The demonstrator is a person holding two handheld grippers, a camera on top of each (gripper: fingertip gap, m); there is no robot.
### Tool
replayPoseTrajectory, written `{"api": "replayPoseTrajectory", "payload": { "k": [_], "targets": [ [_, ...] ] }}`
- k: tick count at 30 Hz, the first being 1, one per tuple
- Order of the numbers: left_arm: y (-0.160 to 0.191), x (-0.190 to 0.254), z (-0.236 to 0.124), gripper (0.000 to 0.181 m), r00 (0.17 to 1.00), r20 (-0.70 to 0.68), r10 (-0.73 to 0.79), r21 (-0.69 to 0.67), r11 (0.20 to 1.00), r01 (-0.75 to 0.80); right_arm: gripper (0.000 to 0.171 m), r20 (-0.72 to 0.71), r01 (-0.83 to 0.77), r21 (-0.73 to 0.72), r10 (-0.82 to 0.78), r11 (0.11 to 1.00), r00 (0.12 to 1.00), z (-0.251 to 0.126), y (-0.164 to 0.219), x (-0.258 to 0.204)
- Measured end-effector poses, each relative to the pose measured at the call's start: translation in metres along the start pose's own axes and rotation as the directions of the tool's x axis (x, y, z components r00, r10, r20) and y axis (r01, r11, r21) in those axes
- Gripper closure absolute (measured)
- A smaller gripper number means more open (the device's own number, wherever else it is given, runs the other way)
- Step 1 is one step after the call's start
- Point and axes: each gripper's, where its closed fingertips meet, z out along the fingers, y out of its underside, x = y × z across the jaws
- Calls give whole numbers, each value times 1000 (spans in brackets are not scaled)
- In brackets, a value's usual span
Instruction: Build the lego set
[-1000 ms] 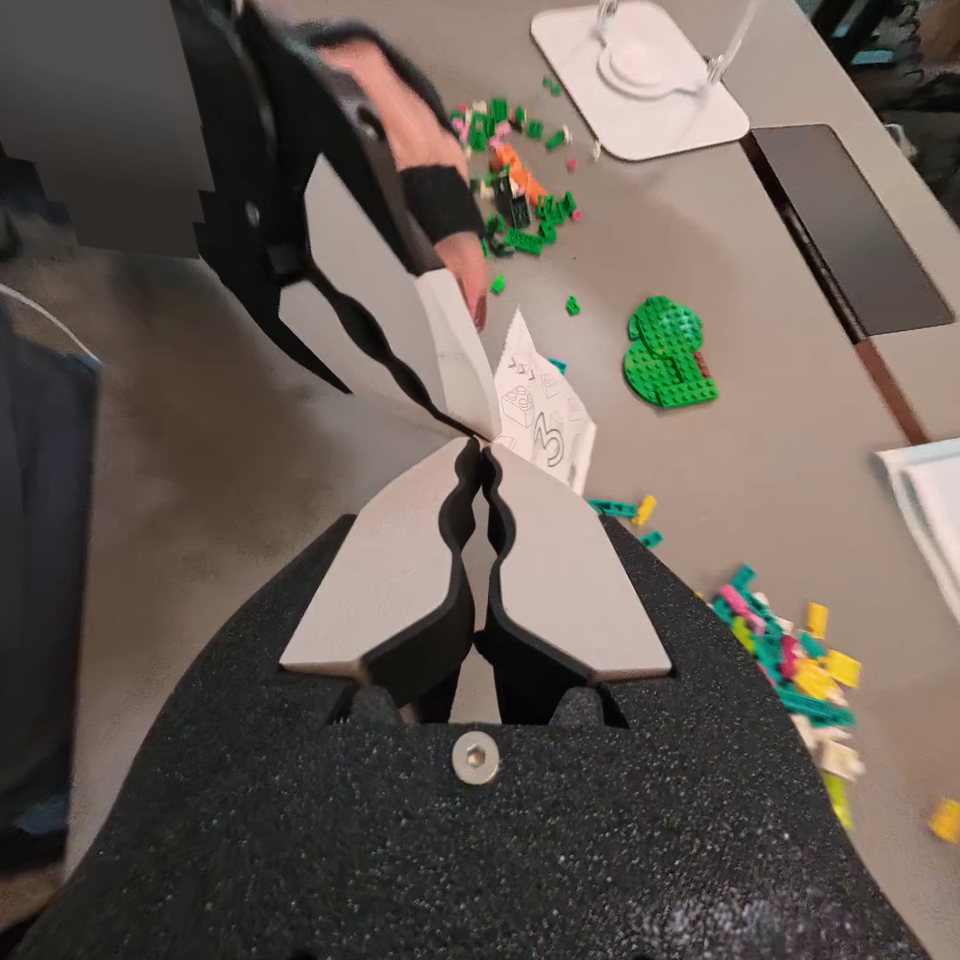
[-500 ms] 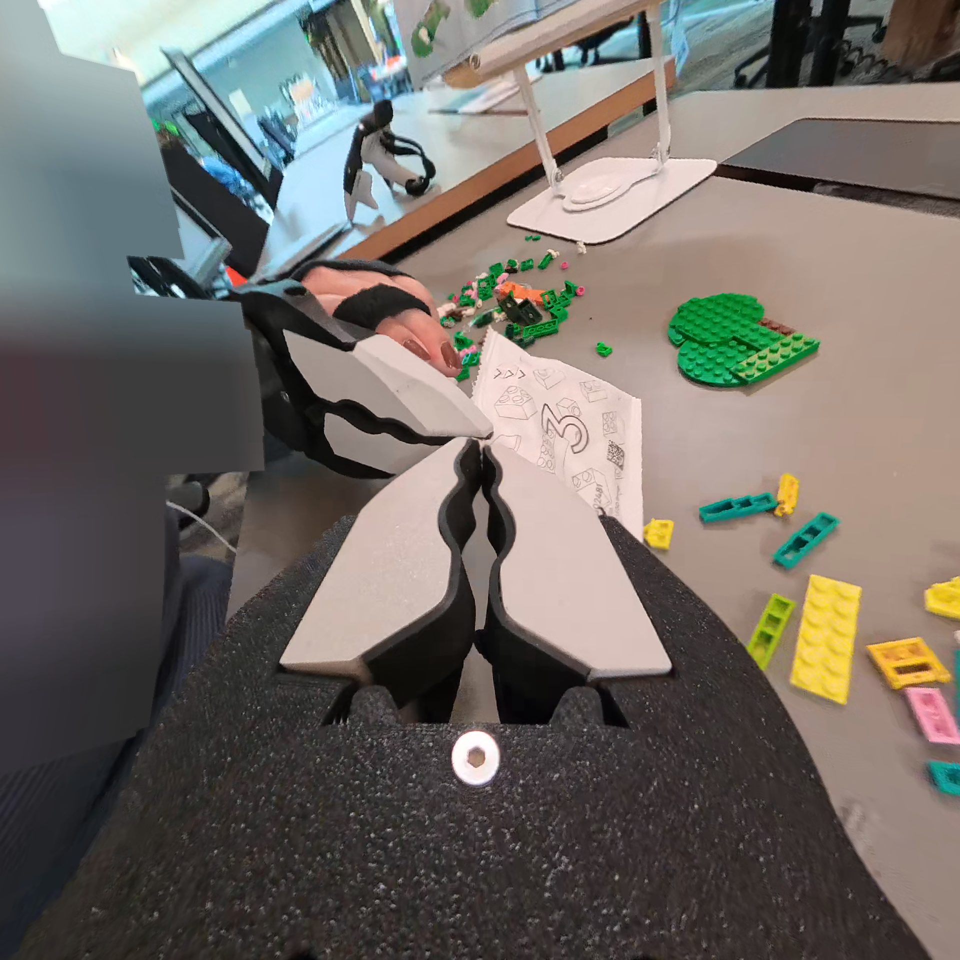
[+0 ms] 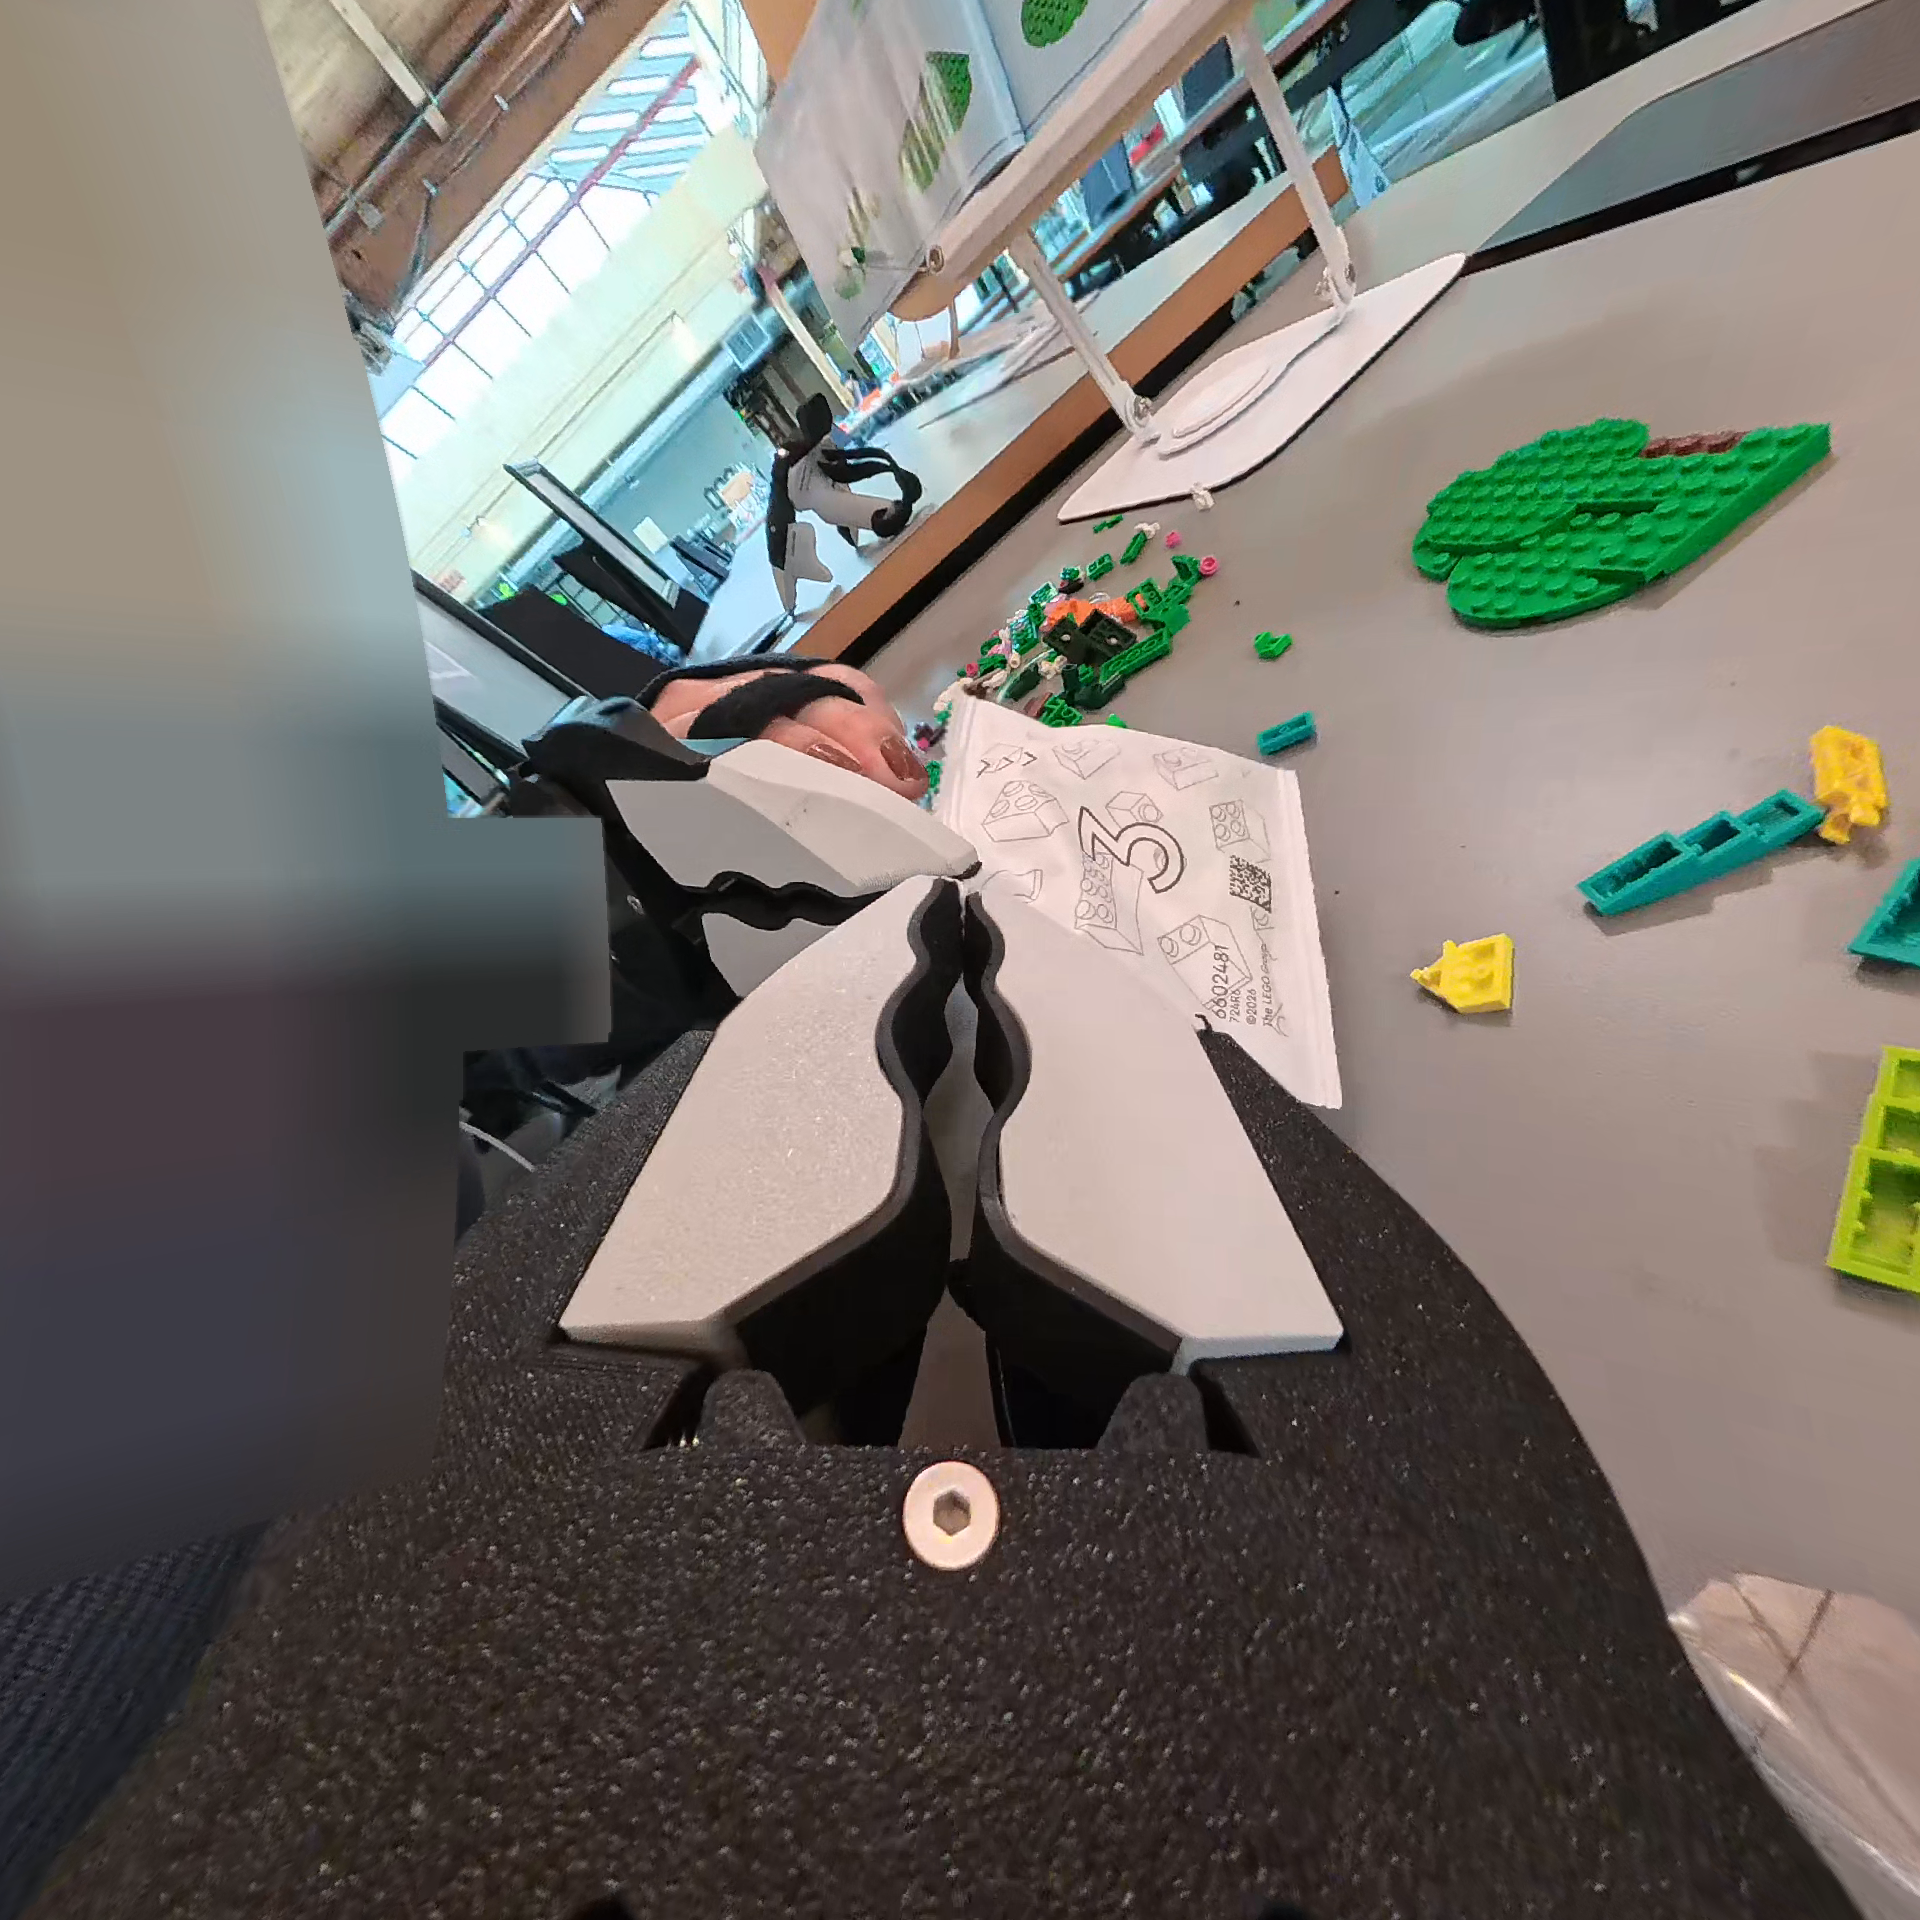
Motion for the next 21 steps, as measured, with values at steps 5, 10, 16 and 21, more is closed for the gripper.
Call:
{"api": "replayPoseTrajectory", "payload": {
  "k": [5,10,16,21],
  "targets": [
    [-1,1,-1,181,1000,12,-3,5,1000,3,171,6,-9,6,9,1000,1000,0,2,-1],
    [-2,8,-1,181,994,-40,-102,13,995,103,171,-70,250,-111,-259,962,963,-1,10,3],
    [-1,4,-2,151,970,-60,-237,30,971,239,171,-123,650,-294,-702,701,701,-6,19,5],
    [1,19,0,150,962,-158,-223,-5,974,225,171,-69,818,-425,-914,389,399,-7,29,4]
  ]
}}
